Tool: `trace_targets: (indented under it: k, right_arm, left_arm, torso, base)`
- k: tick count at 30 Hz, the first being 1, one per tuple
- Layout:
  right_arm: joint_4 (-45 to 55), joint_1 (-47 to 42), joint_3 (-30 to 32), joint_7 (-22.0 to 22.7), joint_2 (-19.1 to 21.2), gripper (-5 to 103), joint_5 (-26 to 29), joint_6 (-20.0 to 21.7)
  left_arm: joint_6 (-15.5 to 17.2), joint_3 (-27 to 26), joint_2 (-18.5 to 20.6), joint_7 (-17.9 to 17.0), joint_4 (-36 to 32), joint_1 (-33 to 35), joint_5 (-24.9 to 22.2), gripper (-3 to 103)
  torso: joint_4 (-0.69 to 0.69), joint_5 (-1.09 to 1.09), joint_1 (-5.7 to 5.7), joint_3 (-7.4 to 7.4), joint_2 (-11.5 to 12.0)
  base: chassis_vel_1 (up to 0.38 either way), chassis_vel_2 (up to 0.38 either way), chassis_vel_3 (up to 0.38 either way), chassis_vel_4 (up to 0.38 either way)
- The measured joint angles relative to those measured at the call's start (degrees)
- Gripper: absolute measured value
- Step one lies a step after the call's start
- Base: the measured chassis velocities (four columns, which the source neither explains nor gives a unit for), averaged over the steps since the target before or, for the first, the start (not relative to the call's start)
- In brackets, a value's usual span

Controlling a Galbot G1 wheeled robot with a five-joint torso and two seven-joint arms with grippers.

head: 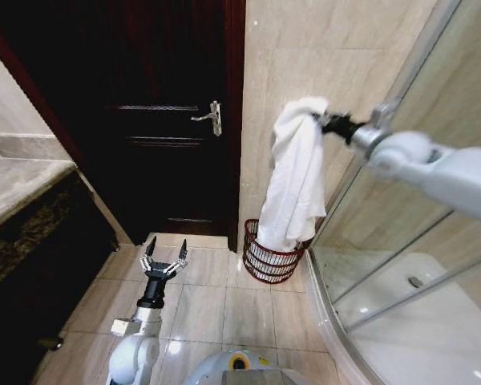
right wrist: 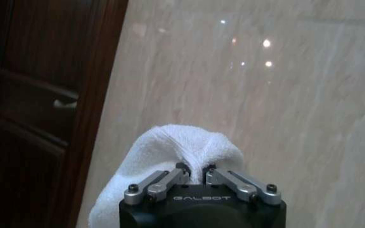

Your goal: Discard the used towel into the hamper.

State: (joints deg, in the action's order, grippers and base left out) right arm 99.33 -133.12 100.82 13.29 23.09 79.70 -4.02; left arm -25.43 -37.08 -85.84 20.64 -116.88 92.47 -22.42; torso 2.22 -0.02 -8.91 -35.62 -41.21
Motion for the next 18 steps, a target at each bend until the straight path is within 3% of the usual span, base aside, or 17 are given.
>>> trace_targets:
  k: [7, 18]
  right_arm:
    - [1.8, -3.7, -0.8, 1.0, -3.0, 9, -1.0, 0.3]
    - [10.5, -7.8, -2.5, 1.3, -12.1, 9, -5.7, 1.4]
  left_arm:
    - [0.0, 0.0, 0.1, 0.0, 0.4, -0.4, -0.2, 100]
    - [0.2, 0.3, 0.1, 0.1, 1.4, -1.2, -0.3, 100]
  torso:
    - [0.00, 0.02, 0.01, 0.01, 0.0]
    - [-0.01, 0.00, 0.02, 0.02, 0.0]
  base:
    - [0.000, 0.000, 0.000, 0.000]
    - [0.000, 0.000, 0.000, 0.000]
